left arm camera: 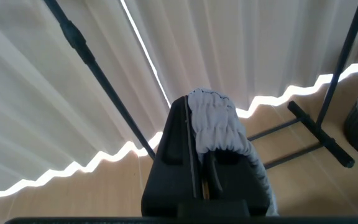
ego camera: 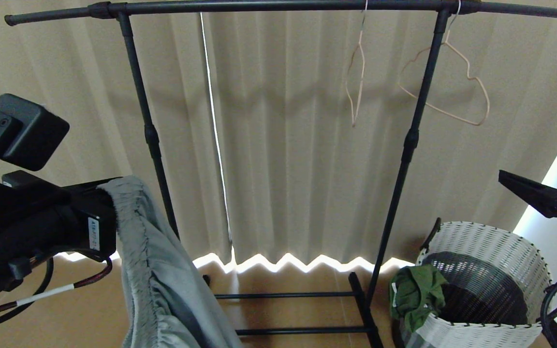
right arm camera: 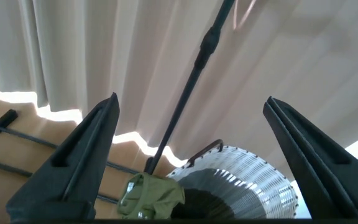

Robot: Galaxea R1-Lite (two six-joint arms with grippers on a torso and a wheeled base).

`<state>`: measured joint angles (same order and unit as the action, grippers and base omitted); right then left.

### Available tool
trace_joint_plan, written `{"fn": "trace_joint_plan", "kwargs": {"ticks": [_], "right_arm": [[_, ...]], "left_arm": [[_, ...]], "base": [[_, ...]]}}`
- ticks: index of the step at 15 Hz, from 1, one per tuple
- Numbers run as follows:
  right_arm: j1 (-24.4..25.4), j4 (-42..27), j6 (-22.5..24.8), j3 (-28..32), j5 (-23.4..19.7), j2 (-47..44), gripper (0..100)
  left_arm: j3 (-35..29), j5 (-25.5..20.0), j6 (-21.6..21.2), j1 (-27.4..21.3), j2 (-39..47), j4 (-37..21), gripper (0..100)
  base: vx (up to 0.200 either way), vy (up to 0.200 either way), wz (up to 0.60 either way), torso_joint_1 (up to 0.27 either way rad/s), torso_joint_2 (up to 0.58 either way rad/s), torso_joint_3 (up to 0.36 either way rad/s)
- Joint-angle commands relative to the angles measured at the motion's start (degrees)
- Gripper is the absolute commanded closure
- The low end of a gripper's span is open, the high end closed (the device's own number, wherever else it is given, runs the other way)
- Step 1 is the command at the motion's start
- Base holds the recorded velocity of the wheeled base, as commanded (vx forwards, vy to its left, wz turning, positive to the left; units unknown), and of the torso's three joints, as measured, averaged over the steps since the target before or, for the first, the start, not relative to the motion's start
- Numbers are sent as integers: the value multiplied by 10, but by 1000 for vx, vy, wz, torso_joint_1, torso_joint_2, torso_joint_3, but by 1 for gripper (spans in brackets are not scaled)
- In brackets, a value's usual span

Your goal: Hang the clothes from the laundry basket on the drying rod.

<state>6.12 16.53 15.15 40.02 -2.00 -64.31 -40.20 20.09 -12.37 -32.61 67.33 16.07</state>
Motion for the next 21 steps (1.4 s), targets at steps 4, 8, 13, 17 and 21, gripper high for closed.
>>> {"fn": "trace_joint_plan", "kwargs": {"ticks": [4,8,13,17,21], "right_arm": [[-3,23,-15,-26,0,14,0],[-3,53,-25,-44,1,10,0],[-27,53,-26,-41,4,9,0],[-42,53,-26,-40,3,6,0],[-42,56,-26,-39,4,-3,0]], "left_arm": [[1,0,0,-1,-3,2,100],[2,0,-3,-1,-1,13,100],[12,0,-4,-2,-6,13,100],[13,0,-5,-3,-6,13,100],[13,0,-5,-3,-7,13,100]], "base": [[0,0,0,0,0,0],[0,0,0,14,-49,-36],[0,0,0,128,-375,-261],[0,0,0,177,-463,-290],[0,0,0,198,-466,-281]]}}
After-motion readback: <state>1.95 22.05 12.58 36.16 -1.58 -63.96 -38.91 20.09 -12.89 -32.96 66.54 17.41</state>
